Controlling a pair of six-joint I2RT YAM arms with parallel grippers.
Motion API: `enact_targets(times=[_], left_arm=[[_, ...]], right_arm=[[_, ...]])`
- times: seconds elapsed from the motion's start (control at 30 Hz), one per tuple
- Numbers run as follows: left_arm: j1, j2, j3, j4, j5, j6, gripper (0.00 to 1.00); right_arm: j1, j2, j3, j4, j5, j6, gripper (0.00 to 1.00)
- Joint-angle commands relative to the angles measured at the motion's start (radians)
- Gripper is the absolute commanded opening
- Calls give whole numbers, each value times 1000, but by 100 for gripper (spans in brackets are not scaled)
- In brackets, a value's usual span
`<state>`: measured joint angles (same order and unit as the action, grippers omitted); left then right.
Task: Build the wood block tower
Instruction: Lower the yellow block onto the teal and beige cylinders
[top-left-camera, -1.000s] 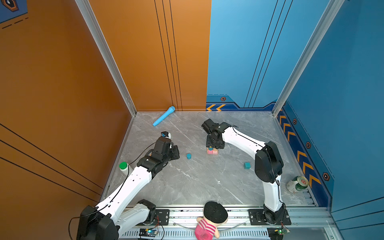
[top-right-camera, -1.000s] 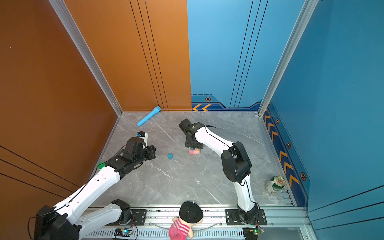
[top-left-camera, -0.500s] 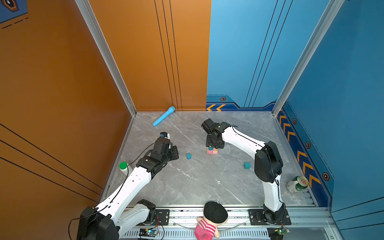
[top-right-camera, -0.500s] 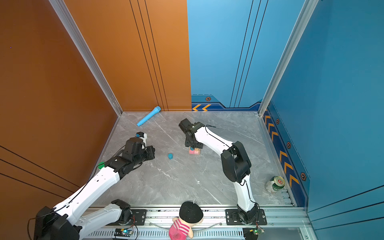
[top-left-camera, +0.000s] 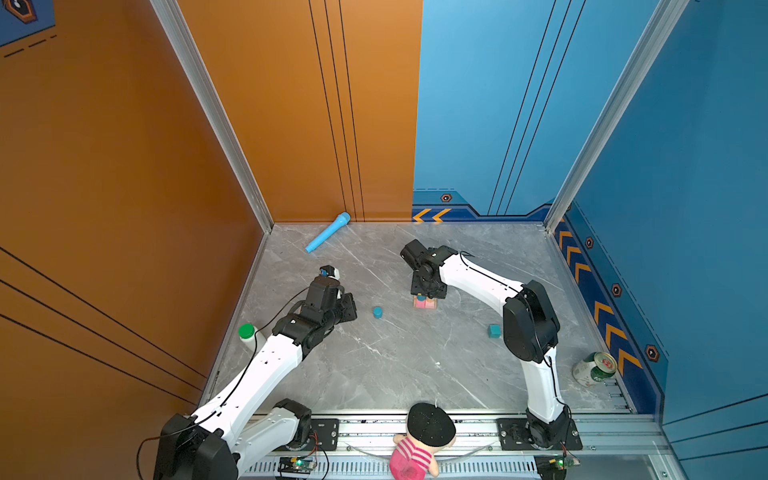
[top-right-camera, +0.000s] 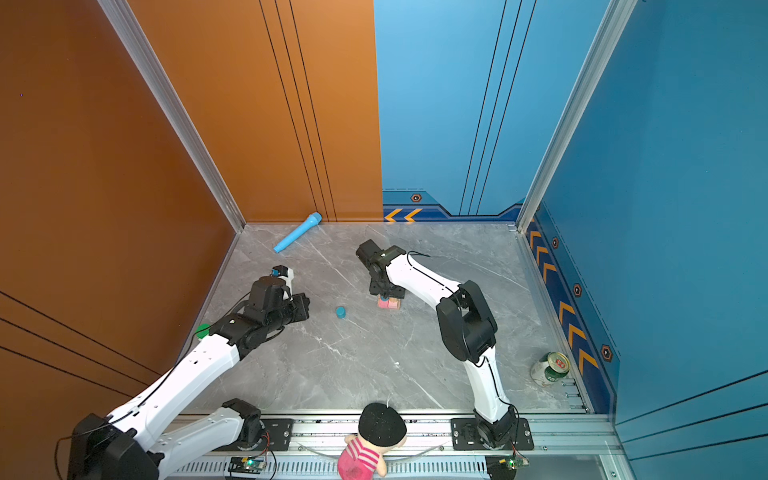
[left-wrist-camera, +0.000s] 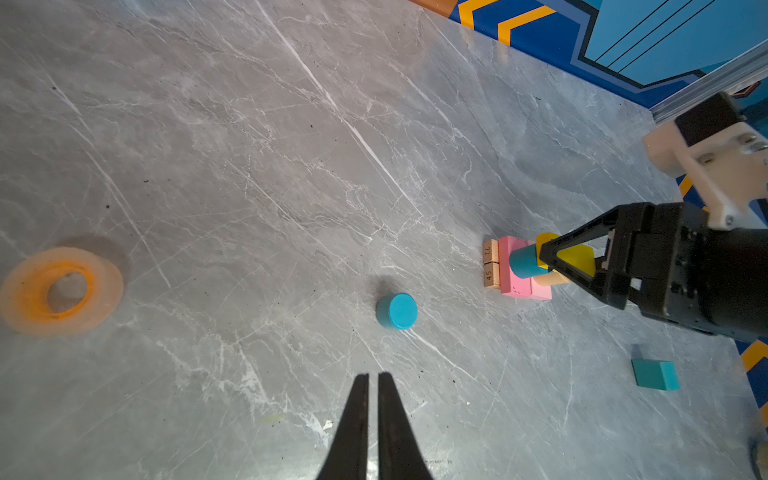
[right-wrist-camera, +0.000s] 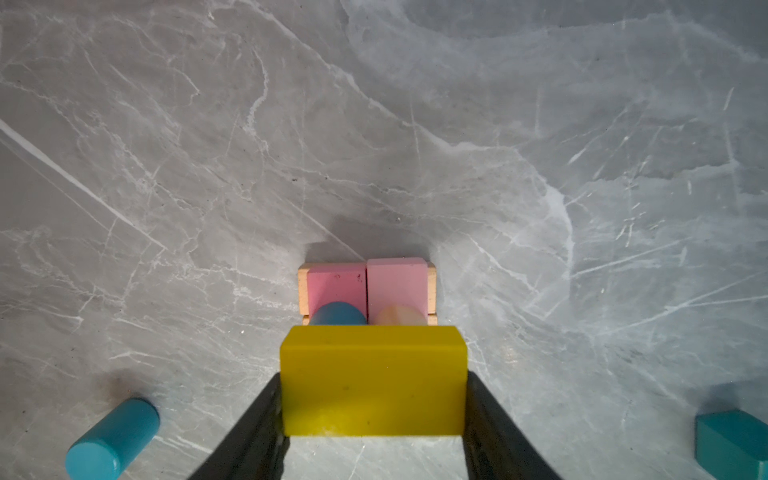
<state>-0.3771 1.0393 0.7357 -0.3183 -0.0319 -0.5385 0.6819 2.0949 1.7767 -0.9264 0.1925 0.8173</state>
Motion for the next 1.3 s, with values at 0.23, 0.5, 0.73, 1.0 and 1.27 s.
enact_targets(times=[0.23,0.5,0.73,1.0,1.27], left_arm=[[18,-19,-14,-13,18,29,10],[18,-21,-14,-12,20,28,10],[18,-24,-16,-15,20,28,10],[21,-25,-17,-16,20,28,10],[20,-25,-19,-16,21,27,10]], right_arm=[[8,21,13,-27,26,19,63],[8,25,13,-27,26,21,68],[7,30,13,-27,27,20,69],[7,16,11,-27,28,22,69],[8,-10,1,-27,39,19,69]])
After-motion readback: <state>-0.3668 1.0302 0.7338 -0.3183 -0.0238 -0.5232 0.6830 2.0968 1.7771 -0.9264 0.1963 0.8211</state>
